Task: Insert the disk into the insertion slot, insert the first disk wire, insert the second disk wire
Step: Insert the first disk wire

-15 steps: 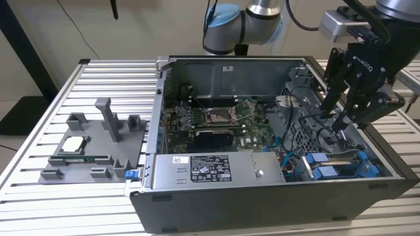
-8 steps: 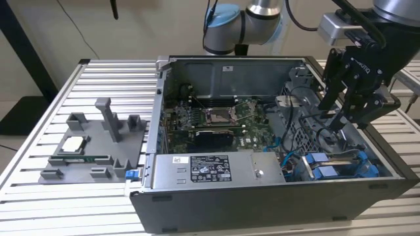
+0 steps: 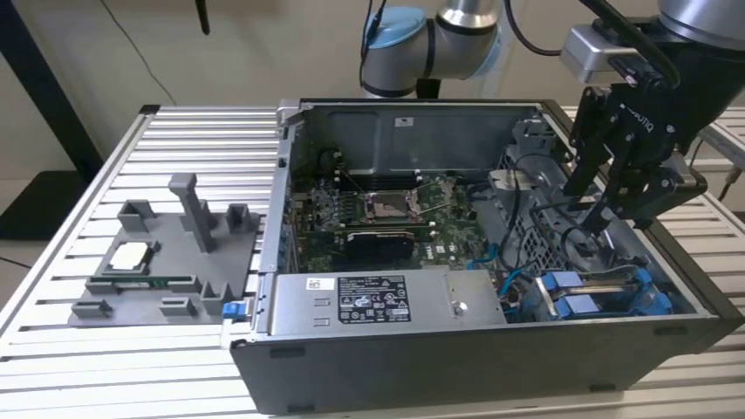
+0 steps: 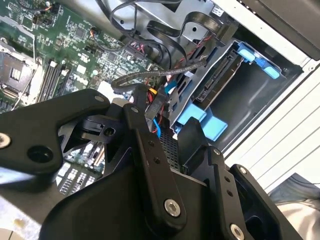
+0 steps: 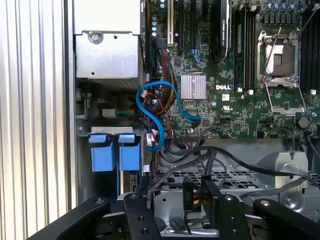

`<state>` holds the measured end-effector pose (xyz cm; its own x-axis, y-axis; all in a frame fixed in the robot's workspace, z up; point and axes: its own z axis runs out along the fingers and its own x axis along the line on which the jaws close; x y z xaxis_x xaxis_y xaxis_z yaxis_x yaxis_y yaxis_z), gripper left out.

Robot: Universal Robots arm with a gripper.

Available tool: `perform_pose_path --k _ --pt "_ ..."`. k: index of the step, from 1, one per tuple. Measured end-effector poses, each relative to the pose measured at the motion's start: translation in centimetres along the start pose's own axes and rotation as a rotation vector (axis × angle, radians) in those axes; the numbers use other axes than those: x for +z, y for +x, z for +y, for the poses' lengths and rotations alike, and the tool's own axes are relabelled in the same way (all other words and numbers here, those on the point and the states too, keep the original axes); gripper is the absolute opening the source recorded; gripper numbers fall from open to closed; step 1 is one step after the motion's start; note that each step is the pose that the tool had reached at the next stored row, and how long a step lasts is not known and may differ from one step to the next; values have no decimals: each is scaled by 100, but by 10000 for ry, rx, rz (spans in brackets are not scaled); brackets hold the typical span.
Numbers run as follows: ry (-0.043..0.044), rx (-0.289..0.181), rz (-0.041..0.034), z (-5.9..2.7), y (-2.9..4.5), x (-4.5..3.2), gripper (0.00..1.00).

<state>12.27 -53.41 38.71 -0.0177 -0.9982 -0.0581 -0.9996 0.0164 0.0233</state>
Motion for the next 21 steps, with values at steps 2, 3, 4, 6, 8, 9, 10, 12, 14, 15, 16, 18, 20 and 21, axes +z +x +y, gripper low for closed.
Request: perform_pose_path --k 2,3,4,6,8,9,10,12,14,15,16,18,20,21 --pt "1 0 0 0 0 0 53" --pt "1 0 1 0 0 0 53" --pt "2 0 0 0 0 0 53" --pt "2 0 1 0 0 0 53" --pt "3 0 0 0 0 0 51" --pt "3 0 0 0 0 0 51" --pt "3 0 0 0 0 0 51" --pt "4 0 0 0 0 0 44" --pt "5 0 1 0 0 0 44" --pt "5 0 0 0 0 0 44" --pt "5 0 0 0 0 0 44" --pt "6 0 0 0 0 0 41" --pt "7 0 0 0 0 1 35" --pt "7 -1 0 0 0 1 35"
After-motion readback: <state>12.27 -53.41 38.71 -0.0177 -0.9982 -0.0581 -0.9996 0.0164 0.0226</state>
